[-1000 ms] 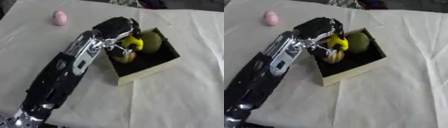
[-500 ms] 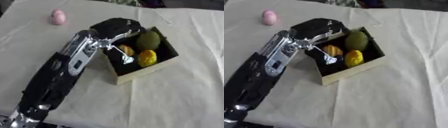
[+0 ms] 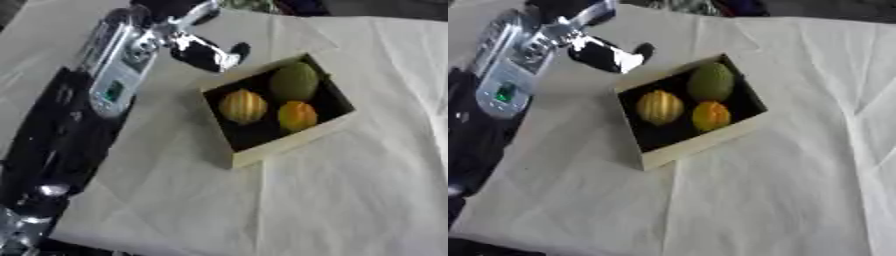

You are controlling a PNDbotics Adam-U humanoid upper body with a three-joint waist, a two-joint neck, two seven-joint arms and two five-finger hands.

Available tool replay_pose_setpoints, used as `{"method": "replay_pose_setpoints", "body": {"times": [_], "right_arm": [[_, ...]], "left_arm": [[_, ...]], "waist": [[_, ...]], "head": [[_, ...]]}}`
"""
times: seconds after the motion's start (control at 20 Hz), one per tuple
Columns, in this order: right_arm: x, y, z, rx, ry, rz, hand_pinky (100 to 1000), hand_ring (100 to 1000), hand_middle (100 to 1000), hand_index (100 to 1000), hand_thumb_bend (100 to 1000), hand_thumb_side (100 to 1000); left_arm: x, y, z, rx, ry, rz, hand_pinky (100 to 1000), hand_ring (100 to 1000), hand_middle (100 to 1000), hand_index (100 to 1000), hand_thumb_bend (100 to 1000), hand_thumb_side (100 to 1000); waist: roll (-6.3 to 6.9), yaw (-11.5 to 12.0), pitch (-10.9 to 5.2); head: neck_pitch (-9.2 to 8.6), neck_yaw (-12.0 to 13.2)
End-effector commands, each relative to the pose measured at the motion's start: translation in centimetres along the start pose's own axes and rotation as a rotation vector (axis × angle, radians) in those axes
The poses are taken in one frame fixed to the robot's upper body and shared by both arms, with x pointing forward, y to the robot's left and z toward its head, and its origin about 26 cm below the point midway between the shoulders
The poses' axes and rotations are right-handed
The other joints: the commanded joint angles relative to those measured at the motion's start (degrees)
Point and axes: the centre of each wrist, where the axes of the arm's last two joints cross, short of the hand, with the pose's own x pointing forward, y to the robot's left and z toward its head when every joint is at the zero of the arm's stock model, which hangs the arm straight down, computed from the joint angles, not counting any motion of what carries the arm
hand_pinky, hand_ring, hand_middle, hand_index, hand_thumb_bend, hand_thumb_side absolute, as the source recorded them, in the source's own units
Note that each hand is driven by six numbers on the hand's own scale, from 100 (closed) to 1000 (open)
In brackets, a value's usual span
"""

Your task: Pick up objects on the table and place them in the box.

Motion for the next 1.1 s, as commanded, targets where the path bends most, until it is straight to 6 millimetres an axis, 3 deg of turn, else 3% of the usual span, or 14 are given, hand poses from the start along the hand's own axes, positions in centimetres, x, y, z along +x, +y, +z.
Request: {"method": "replay_pose_setpoints", "body": {"times": [0.05, 0.3, 0.45, 0.65, 0.8, 1.1], "right_arm": [[0.8, -0.4, -0.5, 0.013, -0.034, 0.019, 905, 759, 692, 772, 100, 661], [0.7, -0.2, -0.5, 0.017, -0.033, 0.02, 906, 759, 691, 771, 100, 665], [0.8, -0.1, -0.6, 0.018, -0.036, 0.019, 906, 760, 692, 771, 100, 666], [0.8, 0.2, -0.7, 0.025, -0.039, 0.009, 907, 759, 691, 770, 100, 671], [0.9, 0.4, -0.8, 0.026, -0.043, 0.005, 908, 759, 690, 770, 100, 674], [1.1, 0.9, -1.1, 0.041, -0.054, -0.006, 909, 758, 690, 769, 100, 681]], "left_arm": [[-4.4, 2.5, 0.6, 0.086, 0.202, -0.035, 810, 812, 744, 864, 278, 201], [-11.5, 1.4, 2.1, 0.006, 0.52, -0.102, 811, 823, 752, 875, 358, 203], [-14.5, -0.4, 3.3, -0.056, 0.655, -0.069, 814, 823, 751, 893, 374, 275], [-16.3, -3.1, 4.5, -0.117, 0.766, -0.03, 811, 827, 750, 892, 456, 250], [-16.9, -4.4, 5.0, -0.136, 0.823, -0.034, 807, 827, 750, 892, 420, 198], [-17.9, -5.4, 5.9, -0.117, 0.914, -0.03, 795, 822, 746, 885, 383, 191]], "waist": [[0.78, -0.21, -1.71], [0.78, -0.54, -0.97], [0.79, -0.78, -0.56], [0.71, -1.46, 0.31], [0.71, -2.09, 1.13], [0.74, -3.45, 2.99]], "head": [[-0.37, 0.21], [-0.74, 1.2], [-0.98, 1.5], [-1.59, 2.21], [-2.02, 3.14], [-3.52, 6.1]]}}
